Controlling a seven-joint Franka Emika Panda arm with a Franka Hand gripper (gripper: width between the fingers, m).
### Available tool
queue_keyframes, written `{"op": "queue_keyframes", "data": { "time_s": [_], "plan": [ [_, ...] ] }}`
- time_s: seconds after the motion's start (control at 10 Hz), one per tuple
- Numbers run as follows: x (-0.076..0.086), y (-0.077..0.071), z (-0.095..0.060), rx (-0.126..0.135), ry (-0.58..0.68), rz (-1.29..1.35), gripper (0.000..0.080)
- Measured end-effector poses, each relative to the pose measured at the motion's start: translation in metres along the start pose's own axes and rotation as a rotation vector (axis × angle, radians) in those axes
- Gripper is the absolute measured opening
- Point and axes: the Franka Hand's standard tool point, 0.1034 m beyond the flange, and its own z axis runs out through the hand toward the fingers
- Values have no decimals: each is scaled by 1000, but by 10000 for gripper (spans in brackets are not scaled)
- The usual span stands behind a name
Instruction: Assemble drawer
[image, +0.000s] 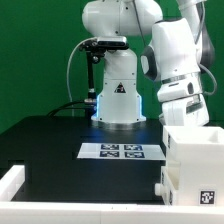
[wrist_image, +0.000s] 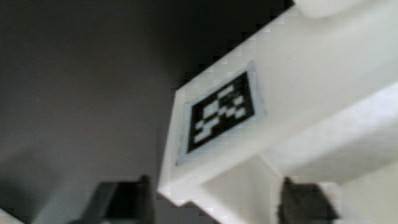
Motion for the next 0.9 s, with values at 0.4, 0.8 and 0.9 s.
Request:
{"op": "queue_keyframes", "data": {
  "time_s": [0.4, 0.8, 0.9],
  "plan": [
    [-6, 11, -9, 6, -30, 4, 36],
    [-67, 95, -83, -21, -162, -132, 36],
    [-88, 124, -94, -4, -175, -153, 36]
  ]
}}
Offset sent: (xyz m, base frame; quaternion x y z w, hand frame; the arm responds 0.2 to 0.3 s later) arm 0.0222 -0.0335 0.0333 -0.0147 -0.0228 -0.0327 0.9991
